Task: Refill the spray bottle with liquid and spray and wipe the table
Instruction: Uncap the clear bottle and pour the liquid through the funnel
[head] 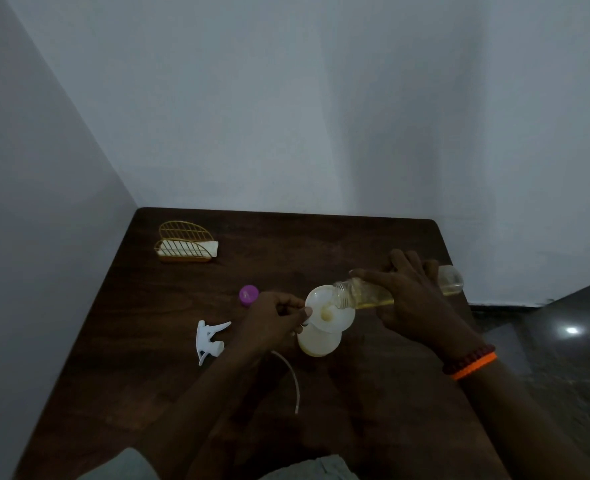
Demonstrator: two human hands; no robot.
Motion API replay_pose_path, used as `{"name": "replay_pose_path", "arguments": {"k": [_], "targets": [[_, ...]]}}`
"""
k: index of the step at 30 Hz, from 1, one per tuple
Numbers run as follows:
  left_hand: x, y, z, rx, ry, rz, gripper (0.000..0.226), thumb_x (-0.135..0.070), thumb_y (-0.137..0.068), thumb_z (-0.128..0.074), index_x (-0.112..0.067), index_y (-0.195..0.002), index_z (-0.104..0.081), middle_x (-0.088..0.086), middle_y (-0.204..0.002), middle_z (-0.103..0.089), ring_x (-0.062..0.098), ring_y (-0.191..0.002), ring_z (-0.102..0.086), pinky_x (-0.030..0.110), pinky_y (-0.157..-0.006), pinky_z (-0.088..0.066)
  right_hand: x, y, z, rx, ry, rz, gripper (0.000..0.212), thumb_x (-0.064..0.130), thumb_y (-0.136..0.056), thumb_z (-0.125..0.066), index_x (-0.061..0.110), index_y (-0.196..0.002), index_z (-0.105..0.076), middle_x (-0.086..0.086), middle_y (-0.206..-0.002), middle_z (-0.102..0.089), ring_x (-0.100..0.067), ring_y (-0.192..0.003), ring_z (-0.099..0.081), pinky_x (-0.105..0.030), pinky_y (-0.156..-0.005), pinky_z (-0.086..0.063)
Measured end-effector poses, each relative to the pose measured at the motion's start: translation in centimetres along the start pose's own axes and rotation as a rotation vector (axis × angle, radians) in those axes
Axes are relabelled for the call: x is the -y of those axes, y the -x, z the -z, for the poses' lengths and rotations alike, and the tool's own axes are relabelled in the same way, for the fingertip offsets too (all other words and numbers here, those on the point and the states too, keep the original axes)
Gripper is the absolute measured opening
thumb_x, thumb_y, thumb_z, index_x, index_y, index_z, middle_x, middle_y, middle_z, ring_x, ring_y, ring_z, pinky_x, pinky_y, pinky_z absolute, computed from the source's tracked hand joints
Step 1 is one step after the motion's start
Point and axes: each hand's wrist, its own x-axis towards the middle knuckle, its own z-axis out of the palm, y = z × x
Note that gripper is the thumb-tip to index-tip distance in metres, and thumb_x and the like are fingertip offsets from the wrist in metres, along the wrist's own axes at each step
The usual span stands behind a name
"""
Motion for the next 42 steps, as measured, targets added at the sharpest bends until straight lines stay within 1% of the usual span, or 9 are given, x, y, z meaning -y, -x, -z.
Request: {"name": "replay_pose_path", "arguments": {"k": [8,18,21,25,28,34,36,39,42], "targets": [[0.21,-0.02,0.07,-0.008,0.022,-0.007,0.017,-0.021,-0.088,-0.072,-0.012,-0.103,-0.073,0.002,-0.082,-0.077,0.014,-0.075,-0.073,0.020,-0.062,-0.057,0.09,-0.11,0.16,0.019,0.022,-0.001,0.077,0.038,-0.068,-0.074,0.051,-0.138,-0.044,-0.001,-0.115,-0.040,-0.021,-0.108,-0.036,-0.039,-0.088,-0.026],[0.00,-0.02,-0.07,-0.014,0.022,0.010,0.016,-0.020,-0.089,-0.072,-0.011,-0.102,-0.073,0.003,-0.083,-0.077,0.010,-0.071,-0.071,0.017,-0.060,-0.053,0.20,0.04,0.13,-0.004,-0.002,0.008,0.076,0.036,-0.066,-0.073,0.050,-0.136,-0.046,0.002,-0.110,-0.038,-0.019,-0.104,-0.037,-0.033,-0.083,-0.019],[0.02,0.06,-0.04,-0.015,0.009,0.003,0.016,-0.020,-0.089,-0.072,-0.011,-0.102,-0.073,0.003,-0.083,-0.077,0.008,-0.069,-0.071,0.016,-0.059,-0.053,0.25,0.06,0.06,0.001,0.002,0.001,0.076,0.036,-0.066,-0.072,0.050,-0.136,-0.046,0.003,-0.110,-0.039,-0.019,-0.105,-0.036,-0.034,-0.083,-0.020],[0.15,-0.05,-0.01,-0.009,0.003,-0.007,0.019,-0.021,-0.089,-0.072,-0.010,-0.104,-0.073,0.003,-0.083,-0.077,0.011,-0.071,-0.072,0.021,-0.062,-0.056,0.22,0.05,-0.17,0.007,0.006,-0.006,0.078,0.036,-0.065,-0.074,0.051,-0.136,-0.046,0.004,-0.110,-0.037,-0.018,-0.105,-0.036,-0.034,-0.083,-0.020],[0.12,-0.09,-0.09,-0.017,0.023,0.009,0.018,-0.020,-0.089,-0.072,-0.010,-0.103,-0.073,0.005,-0.082,-0.077,0.012,-0.071,-0.071,0.020,-0.061,-0.056,0.24,0.04,-0.15,0.007,0.015,-0.002,0.077,0.037,-0.066,-0.073,0.052,-0.136,-0.045,0.005,-0.110,-0.037,-0.017,-0.106,-0.035,-0.033,-0.083,-0.018],[0.21,-0.18,-0.12,-0.014,0.039,0.022,0.015,-0.020,-0.088,-0.073,-0.013,-0.101,-0.073,0.004,-0.082,-0.077,0.012,-0.072,-0.072,0.023,-0.063,-0.058,0.27,-0.01,0.00,0.000,-0.003,0.009,0.078,0.034,-0.066,-0.075,0.051,-0.136,-0.046,0.002,-0.111,-0.039,-0.019,-0.106,-0.036,-0.039,-0.087,-0.026],[0.26,-0.17,-0.08,-0.011,0.044,0.018,0.012,-0.020,-0.088,-0.073,-0.014,-0.099,-0.073,0.004,-0.081,-0.077,0.012,-0.070,-0.071,0.024,-0.064,-0.058,0.32,-0.02,0.01,0.000,-0.004,0.010,0.078,0.033,-0.065,-0.077,0.050,-0.136,-0.048,0.001,-0.112,-0.041,-0.020,-0.106,-0.038,-0.039,-0.087,-0.027],[0.23,-0.10,-0.06,-0.014,0.046,0.008,0.013,-0.020,-0.088,-0.073,-0.013,-0.099,-0.073,0.004,-0.081,-0.077,0.010,-0.068,-0.070,0.021,-0.061,-0.057,0.41,-0.11,-0.04,-0.001,-0.013,0.009,0.079,0.033,-0.064,-0.077,0.050,-0.135,-0.048,0.001,-0.111,-0.041,-0.020,-0.105,-0.037,-0.039,-0.087,-0.026],[0.21,-0.13,0.01,-0.012,0.040,0.013,0.013,-0.020,-0.088,-0.072,-0.014,-0.100,-0.073,0.004,-0.082,-0.077,0.009,-0.069,-0.071,0.021,-0.063,-0.058,0.34,-0.21,-0.33,-0.001,-0.045,0.012,0.079,0.034,-0.066,-0.077,0.051,-0.136,-0.045,0.006,-0.106,-0.035,-0.017,-0.103,-0.035,-0.036,-0.085,-0.025]]}}
